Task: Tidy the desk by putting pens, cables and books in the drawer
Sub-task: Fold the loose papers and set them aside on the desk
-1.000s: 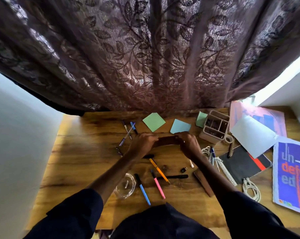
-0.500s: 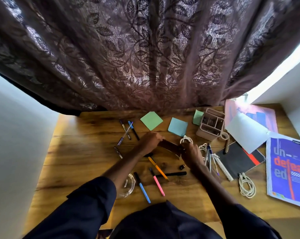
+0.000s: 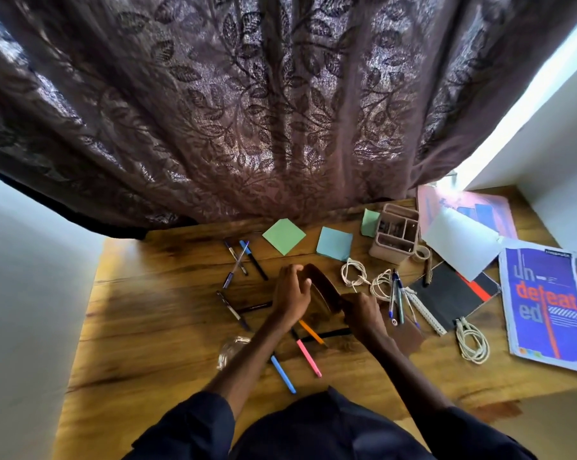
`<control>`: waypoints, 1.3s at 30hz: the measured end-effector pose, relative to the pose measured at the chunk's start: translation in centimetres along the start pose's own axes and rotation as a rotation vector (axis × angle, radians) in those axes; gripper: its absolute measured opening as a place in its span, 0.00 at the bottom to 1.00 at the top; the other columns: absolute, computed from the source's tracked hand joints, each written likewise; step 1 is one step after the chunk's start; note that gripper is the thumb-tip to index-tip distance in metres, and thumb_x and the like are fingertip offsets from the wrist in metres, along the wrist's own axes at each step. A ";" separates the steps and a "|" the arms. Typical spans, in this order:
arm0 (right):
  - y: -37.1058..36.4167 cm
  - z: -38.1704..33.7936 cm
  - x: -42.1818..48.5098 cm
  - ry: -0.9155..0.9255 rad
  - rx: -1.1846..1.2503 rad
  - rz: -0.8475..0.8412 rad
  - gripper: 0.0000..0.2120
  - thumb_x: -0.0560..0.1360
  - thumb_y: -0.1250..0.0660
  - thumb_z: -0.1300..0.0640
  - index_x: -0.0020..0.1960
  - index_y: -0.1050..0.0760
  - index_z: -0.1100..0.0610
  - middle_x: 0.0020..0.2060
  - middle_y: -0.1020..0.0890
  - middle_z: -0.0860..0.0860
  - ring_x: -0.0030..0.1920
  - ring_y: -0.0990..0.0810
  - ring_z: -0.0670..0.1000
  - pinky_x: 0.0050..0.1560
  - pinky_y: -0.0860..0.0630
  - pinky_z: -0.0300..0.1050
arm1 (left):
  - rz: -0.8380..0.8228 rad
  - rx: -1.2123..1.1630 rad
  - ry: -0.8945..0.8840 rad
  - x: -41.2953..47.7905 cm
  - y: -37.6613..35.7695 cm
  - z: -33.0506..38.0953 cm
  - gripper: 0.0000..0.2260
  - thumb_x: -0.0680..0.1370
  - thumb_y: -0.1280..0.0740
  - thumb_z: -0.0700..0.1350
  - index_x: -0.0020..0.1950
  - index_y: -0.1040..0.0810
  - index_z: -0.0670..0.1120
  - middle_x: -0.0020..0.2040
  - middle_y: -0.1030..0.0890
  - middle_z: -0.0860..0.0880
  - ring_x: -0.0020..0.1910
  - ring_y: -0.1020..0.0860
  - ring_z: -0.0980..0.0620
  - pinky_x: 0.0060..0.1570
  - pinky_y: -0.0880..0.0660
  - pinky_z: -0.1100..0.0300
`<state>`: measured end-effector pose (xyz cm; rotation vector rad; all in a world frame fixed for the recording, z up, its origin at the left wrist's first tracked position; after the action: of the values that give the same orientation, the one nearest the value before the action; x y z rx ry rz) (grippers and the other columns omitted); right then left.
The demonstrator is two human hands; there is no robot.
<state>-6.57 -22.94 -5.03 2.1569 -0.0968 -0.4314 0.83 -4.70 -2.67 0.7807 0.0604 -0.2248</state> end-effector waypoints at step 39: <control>20.5 22.5 4.2 -0.367 0.324 0.523 0.10 0.71 0.31 0.60 0.51 0.18 0.61 0.48 0.14 0.58 0.50 0.16 0.58 0.52 0.23 0.47 | -0.205 0.128 -0.536 5.1 -16.8 27.5 0.08 0.73 0.35 0.37 0.48 0.21 0.47 0.52 0.21 0.48 0.51 0.20 0.45 0.53 0.22 0.49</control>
<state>-8.51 -53.43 -1.54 2.2264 -0.9687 -0.5211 1.21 -36.51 4.59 0.8199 -0.3852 -0.6309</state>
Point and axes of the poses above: each hand's wrist, its own x-axis towards the middle knuckle, its own y-axis out of the back of the hand, z = x × y, the point moved 4 cm from there along x, towards the middle knuckle
